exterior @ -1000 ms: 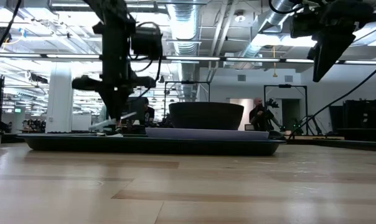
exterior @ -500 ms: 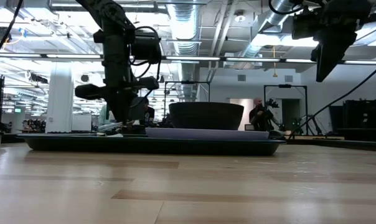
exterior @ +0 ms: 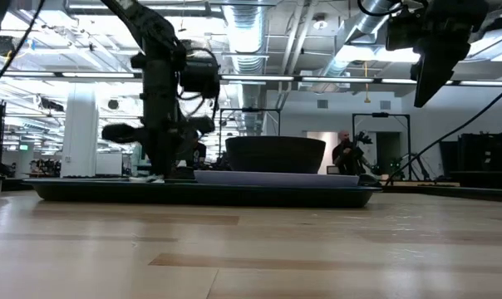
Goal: Set up tray
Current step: Put the blue knife to the right of the blue spoon on top of the napkin
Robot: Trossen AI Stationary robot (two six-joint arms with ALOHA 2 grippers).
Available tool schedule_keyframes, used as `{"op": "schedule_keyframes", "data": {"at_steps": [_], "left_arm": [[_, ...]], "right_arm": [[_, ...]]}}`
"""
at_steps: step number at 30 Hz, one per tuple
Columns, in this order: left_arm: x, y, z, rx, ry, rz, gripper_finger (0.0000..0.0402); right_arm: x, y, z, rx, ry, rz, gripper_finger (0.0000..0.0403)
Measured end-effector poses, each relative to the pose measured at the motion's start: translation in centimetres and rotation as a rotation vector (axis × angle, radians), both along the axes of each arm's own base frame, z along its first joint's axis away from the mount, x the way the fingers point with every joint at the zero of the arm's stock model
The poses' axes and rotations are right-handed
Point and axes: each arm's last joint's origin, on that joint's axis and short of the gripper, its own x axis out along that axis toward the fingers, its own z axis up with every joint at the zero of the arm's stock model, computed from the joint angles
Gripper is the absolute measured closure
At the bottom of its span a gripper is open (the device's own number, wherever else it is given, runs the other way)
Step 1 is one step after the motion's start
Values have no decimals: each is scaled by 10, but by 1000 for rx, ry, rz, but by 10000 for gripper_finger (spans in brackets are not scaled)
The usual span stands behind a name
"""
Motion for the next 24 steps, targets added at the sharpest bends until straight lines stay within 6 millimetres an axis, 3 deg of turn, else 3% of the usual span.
{"op": "schedule_keyframes", "data": {"at_steps": [9, 15, 21, 24], "left_arm": [[5, 3, -15, -29, 17, 13, 400], [3, 4, -16, -16, 46, 63, 369], [2, 7, -16, -17, 45, 81, 395], [2, 7, -16, -20, 43, 89, 388]], "right_arm": [[0, 0, 0, 1, 1, -2, 265], [0, -1, 0, 1, 3, -8, 265], [-1, -4, 0, 0, 4, -26, 265], [-1, -6, 0, 0, 4, -33, 265]]}}
